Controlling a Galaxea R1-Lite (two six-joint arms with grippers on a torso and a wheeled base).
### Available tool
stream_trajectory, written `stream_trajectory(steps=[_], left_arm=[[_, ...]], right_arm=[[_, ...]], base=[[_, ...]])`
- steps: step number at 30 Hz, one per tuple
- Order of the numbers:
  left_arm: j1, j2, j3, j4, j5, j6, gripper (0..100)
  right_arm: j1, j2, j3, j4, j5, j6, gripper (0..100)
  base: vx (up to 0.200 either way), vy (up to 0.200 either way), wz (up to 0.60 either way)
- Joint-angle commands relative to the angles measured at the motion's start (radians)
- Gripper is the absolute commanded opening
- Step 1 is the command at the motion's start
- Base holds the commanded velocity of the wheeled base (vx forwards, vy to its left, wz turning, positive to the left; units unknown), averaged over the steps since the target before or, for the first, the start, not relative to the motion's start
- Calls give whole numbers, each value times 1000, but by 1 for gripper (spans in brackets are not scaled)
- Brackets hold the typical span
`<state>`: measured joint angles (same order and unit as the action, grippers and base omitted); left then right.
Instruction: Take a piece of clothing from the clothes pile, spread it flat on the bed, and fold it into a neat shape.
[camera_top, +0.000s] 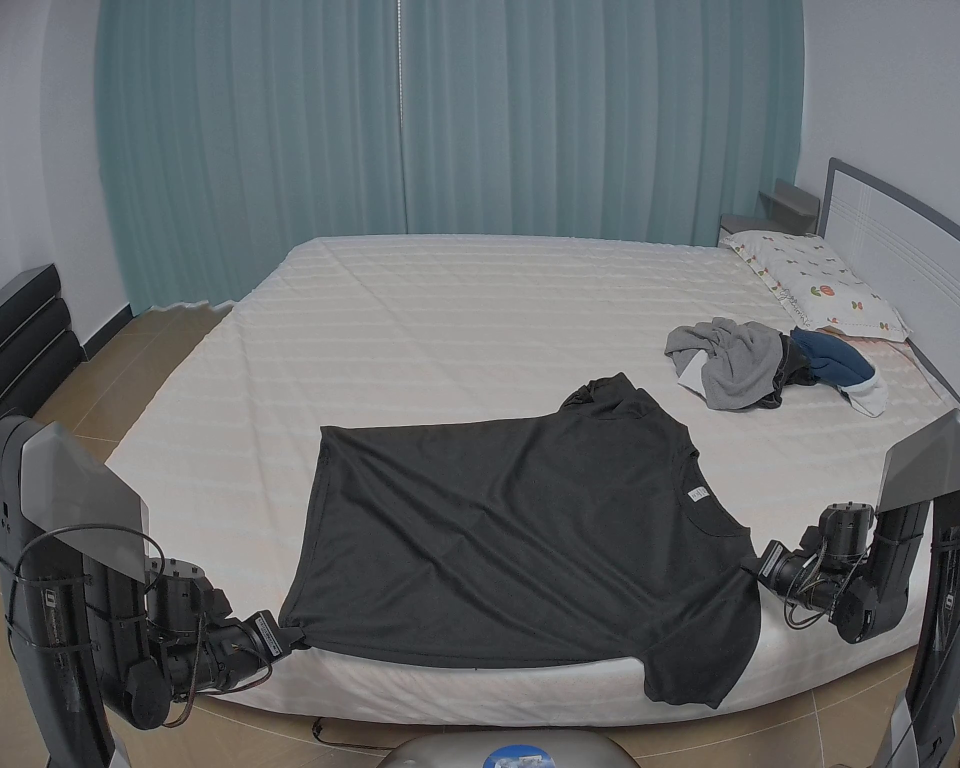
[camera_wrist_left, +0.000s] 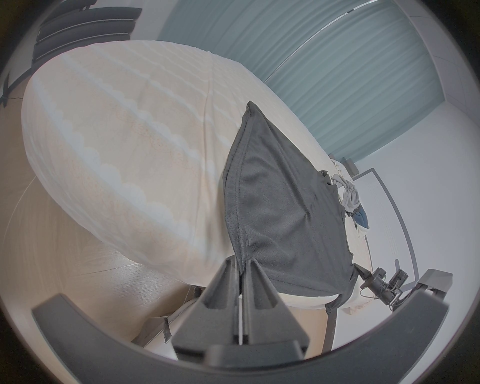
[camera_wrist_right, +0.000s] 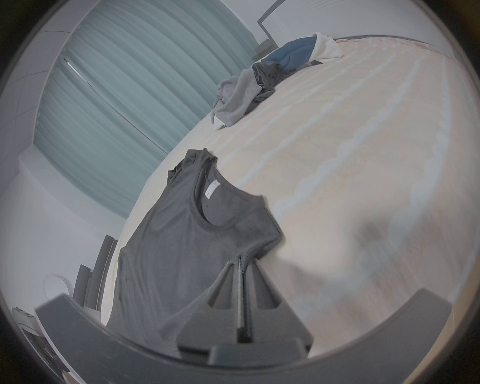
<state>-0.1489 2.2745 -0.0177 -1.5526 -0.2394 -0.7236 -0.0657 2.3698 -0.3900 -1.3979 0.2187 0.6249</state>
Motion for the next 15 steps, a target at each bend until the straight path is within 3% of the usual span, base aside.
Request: stream_trajectory(steps=[1, 10, 11, 15], left_arm=[[-4, 3, 16, -3, 0, -2, 0], [-3, 3, 15, -3, 0, -3, 0], [-3, 3, 15, -3, 0, -3, 0], [-3, 3, 16, -3, -1, -7, 0]], right_arm=[[4, -24, -73, 33, -1, -1, 0], [23, -11, -178, 106, -2, -1, 0], [24, -6, -191, 112, -1, -1, 100], [23, -1, -194, 115, 1, -1, 100]], base=[[0, 0, 0], [0, 0, 0], [0, 0, 0], [0, 0, 0]])
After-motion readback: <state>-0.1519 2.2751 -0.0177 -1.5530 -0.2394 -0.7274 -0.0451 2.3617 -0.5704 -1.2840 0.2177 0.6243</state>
